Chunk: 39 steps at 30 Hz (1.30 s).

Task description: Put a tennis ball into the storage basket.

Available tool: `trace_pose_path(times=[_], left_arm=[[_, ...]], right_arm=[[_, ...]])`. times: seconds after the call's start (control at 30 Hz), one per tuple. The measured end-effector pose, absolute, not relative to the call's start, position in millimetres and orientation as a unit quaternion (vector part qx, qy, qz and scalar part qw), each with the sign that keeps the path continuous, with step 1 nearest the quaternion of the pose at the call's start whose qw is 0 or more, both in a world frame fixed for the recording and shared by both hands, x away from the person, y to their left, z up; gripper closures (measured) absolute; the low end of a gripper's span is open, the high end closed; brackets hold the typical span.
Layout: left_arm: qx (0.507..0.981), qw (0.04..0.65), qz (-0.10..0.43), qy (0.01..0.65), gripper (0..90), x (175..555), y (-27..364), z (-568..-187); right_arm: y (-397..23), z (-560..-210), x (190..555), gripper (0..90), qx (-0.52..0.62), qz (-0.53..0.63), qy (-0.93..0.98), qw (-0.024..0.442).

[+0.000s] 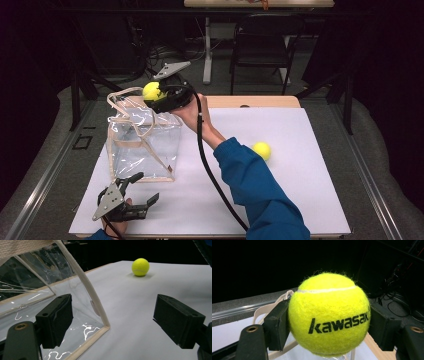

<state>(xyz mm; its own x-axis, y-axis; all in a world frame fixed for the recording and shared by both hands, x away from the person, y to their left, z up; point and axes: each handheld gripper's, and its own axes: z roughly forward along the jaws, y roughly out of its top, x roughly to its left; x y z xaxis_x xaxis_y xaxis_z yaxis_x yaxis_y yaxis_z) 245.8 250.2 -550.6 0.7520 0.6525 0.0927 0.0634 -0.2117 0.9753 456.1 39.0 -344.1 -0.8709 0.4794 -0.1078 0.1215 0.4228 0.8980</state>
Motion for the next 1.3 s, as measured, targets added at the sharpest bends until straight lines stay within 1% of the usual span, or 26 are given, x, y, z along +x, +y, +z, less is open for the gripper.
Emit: trace_pose_path(times=[1.3], left_arm=[[0.734, 0.581, 0.254, 0.243, 15.7, 244.9, 250.8, -550.2]], right_arm=[[68.9, -344.6, 453.3, 26.8, 0.166, 0.513, 0.824, 0.173]])
